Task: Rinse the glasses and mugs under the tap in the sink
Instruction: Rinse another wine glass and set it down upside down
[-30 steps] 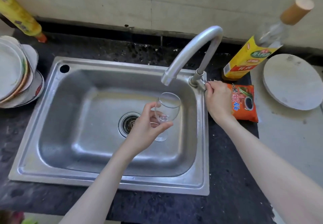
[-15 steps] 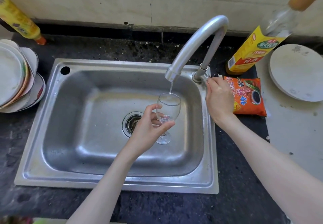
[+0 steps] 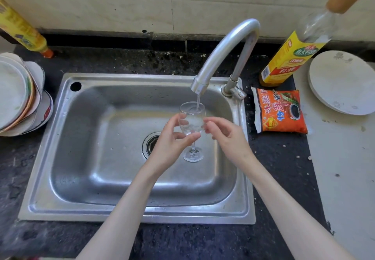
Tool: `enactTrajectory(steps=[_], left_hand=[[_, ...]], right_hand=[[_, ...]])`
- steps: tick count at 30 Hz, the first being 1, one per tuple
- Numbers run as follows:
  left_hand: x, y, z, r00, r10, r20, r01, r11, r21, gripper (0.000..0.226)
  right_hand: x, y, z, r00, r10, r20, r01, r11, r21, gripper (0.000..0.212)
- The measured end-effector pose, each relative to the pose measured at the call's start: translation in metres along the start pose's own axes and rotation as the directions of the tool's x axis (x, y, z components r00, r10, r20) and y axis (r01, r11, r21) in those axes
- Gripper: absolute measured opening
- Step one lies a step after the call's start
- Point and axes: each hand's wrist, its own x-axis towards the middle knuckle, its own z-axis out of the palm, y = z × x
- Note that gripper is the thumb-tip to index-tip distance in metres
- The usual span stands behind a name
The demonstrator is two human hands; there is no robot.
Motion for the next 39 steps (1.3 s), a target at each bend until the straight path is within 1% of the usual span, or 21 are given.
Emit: enactTrajectory(steps=[2,4,7,9,11,14,16,18,21,23,25,27,28,29,30,31,33,34,37,38,39], left_hand=[[0.003,0.004,0.001,0.999,-0.039,-0.027,0.036,0.994,-0.107,0.048],[0.005,0.009,0.002,0.997,-0.075,-0.034,0.066,0.973,-0.222,0.041],[0.007,0.011,0.008,0.997,-0.069,0.026,0.072,0.991,-0.112,0.036],[0.008,0.012,0.015,0.991,-0.099,0.085,0.101,0.994,-0.026,0.044],[0.010,0.014,0.020,0.992,-0.101,0.077,0.100,0.995,0.022,0.053],[0.016,0.022,0.020,0.998,-0.055,0.009,0.055,0.998,-0.023,0.050],[0.021,0.026,0.018,1.000,-0.025,-0.001,0.025,0.997,-0.070,0.051],[0.025,0.027,0.014,0.999,-0.005,0.044,0.011,0.991,-0.132,0.057],[0.031,0.025,0.006,0.990,0.006,0.143,0.028,0.971,-0.238,0.054],[0.032,0.027,0.007,0.997,-0.022,0.070,0.037,0.974,-0.224,0.060],[0.030,0.027,0.014,0.993,-0.064,-0.096,0.047,0.983,-0.176,0.058],[0.028,0.026,0.022,0.970,-0.105,-0.218,0.083,0.991,-0.106,0.038],[0.027,0.027,0.024,0.964,-0.125,-0.232,0.105,0.990,-0.098,0.037],[0.026,0.028,0.023,0.969,-0.135,-0.205,0.113,0.987,-0.116,0.042],[0.027,0.031,0.019,0.981,-0.123,-0.150,0.105,0.987,-0.122,0.047],[0.027,0.033,0.014,0.992,-0.097,-0.085,0.089,0.992,-0.090,0.049],[0.025,0.039,0.000,0.997,-0.034,0.066,0.033,0.999,0.026,0.044],[0.025,0.041,-0.008,0.990,-0.015,0.141,0.005,0.998,0.067,0.038],[0.021,0.045,-0.023,0.933,-0.013,0.360,0.000,0.999,0.037,0.032],[0.020,0.045,-0.024,0.926,-0.010,0.378,0.022,0.999,-0.027,0.031],[0.019,0.043,-0.023,0.942,-0.009,0.336,0.031,0.998,-0.060,0.031]], right_hand=[[0.000,0.000,0.003,0.994,0.024,0.104,-0.036,0.993,0.116,0.022],[-0.002,0.004,0.006,0.989,0.026,0.146,-0.046,0.989,0.138,0.033],[-0.007,0.010,0.013,0.991,0.051,0.122,-0.061,0.994,0.085,0.044],[-0.007,0.013,0.014,0.994,0.059,0.088,-0.063,0.997,0.053,0.041],[-0.006,0.015,0.010,0.995,0.063,0.079,-0.067,0.996,0.054,0.040],[-0.005,0.006,0.003,0.992,0.061,0.107,-0.070,0.995,0.077,0.012],[-0.005,-0.002,-0.003,0.987,0.068,0.143,-0.087,0.988,0.129,0.013],[-0.004,-0.007,-0.010,0.949,0.109,0.295,-0.191,0.945,0.265,0.014],[-0.003,-0.009,-0.019,0.807,0.150,0.572,-0.434,0.807,0.401,0.029],[-0.002,-0.010,-0.019,0.806,0.168,0.568,-0.400,0.862,0.312,0.026],[0.000,-0.012,-0.012,0.884,0.194,0.425,-0.274,0.953,0.133,0.021],[0.003,-0.011,-0.004,0.962,0.187,0.201,-0.147,0.969,-0.197,0.025],[0.004,-0.008,-0.001,0.983,0.145,0.112,-0.093,0.922,-0.376,0.028],[0.005,-0.006,0.000,0.993,0.106,0.056,-0.067,0.879,-0.471,0.030],[0.004,-0.006,-0.001,0.995,0.091,0.037,-0.064,0.882,-0.467,0.030],[0.004,-0.006,-0.004,0.994,0.101,0.052,-0.074,0.922,-0.379,0.025],[0.002,-0.009,-0.016,0.974,0.140,0.177,-0.115,0.983,-0.146,0.012],[0.001,-0.011,-0.022,0.951,0.154,0.268,-0.143,0.988,-0.058,0.016],[0.003,-0.014,-0.033,0.814,0.165,0.557,-0.338,0.914,0.223,0.046],[0.005,-0.016,-0.034,0.784,0.173,0.596,-0.365,0.905,0.218,0.048],[0.007,-0.019,-0.033,0.788,0.194,0.585,-0.342,0.927,0.154,0.039]])
